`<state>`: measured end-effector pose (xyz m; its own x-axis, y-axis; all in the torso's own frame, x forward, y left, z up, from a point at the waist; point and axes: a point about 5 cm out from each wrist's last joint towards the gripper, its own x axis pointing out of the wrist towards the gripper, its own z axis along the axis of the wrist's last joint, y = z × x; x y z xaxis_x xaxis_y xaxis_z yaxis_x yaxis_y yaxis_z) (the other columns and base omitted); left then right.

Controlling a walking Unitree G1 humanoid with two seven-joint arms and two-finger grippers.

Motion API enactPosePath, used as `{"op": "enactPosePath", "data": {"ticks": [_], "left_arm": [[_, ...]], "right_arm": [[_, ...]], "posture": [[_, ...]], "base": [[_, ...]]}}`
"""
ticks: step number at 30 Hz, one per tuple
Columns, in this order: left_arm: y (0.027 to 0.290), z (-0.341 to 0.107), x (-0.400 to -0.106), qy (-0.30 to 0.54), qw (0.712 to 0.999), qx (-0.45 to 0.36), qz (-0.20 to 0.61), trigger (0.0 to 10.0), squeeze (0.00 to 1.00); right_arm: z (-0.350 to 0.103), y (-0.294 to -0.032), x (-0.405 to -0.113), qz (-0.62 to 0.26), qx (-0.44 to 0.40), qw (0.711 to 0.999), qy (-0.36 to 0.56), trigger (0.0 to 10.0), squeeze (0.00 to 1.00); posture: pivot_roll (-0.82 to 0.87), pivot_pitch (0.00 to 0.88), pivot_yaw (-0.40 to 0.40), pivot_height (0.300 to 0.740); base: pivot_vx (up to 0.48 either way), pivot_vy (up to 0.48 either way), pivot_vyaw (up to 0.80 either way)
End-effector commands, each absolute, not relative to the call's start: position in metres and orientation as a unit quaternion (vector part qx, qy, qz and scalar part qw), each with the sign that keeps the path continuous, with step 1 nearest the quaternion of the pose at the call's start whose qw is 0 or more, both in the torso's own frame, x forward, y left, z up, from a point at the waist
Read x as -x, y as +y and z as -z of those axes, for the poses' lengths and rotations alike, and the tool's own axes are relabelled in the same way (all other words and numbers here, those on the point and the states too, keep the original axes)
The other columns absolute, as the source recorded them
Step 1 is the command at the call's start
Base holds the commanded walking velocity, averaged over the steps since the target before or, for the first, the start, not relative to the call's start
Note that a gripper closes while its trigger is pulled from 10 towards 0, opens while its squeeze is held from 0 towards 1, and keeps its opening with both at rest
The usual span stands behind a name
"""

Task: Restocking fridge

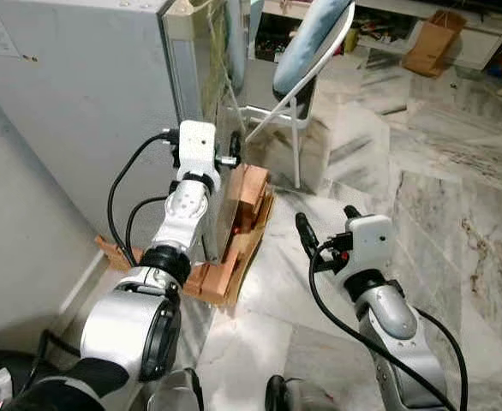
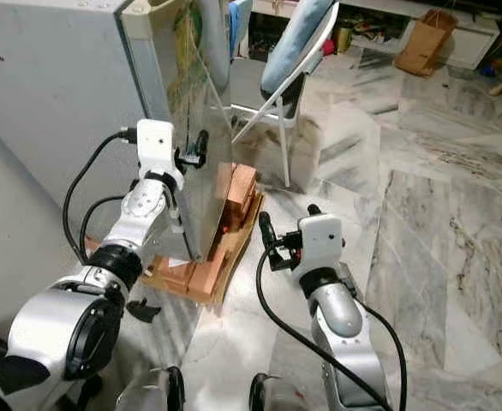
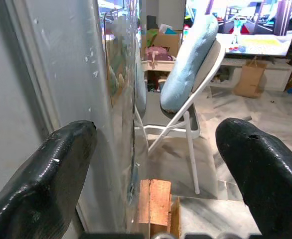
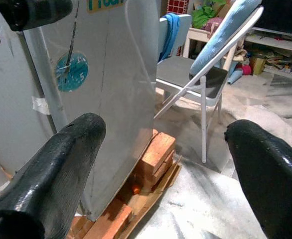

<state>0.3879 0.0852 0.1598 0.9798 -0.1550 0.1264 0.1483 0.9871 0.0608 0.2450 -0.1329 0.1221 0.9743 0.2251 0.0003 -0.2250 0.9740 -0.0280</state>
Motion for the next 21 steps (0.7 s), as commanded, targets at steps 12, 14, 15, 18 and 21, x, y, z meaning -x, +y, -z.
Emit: {"op": "enactPosePath", "data": {"ticks": [12, 14, 15, 18, 21], "left_arm": [[0.106, -0.139, -0.358, -0.106, 0.989, -0.011, 0.103, 10.0, 0.00], [0.118, -0.128, -0.337, -0.109, 0.989, -0.016, 0.101, 10.0, 0.00], [0.122, -0.123, -0.329, -0.108, 0.989, -0.021, 0.095, 10.0, 0.00], [0.136, -0.115, -0.305, -0.102, 0.992, -0.025, 0.073, 10.0, 0.00], [0.153, -0.108, -0.274, -0.099, 0.994, -0.034, 0.044, 10.0, 0.00]], "right_arm": [[-0.122, -0.143, -0.243, -0.102, 0.017, 0.995, 0.001, 10.0, 0.00], [-0.122, -0.145, -0.244, -0.097, 0.017, 0.995, -0.003, 10.0, 0.00], [-0.122, -0.145, -0.245, -0.095, 0.017, 0.995, -0.005, 10.0, 0.00], [-0.125, -0.148, -0.248, -0.089, 0.016, 0.996, -0.011, 10.0, 0.00], [-0.126, -0.150, -0.252, -0.087, 0.016, 0.996, -0.017, 10.0, 0.00]], "posture": [[-0.01, 0.133, 0.006, 0.740], [0.00, 0.123, 0.010, 0.740], [0.01, 0.119, 0.010, 0.740], [0.02, 0.105, 0.007, 0.740], [0.06, 0.075, -0.001, 0.740]], "base": [[0.000, 0.000, 0.00], [0.000, 0.000, 0.00], [0.000, 0.000, 0.00], [0.000, 0.000, 0.00], [0.000, 0.000, 0.00]]}}
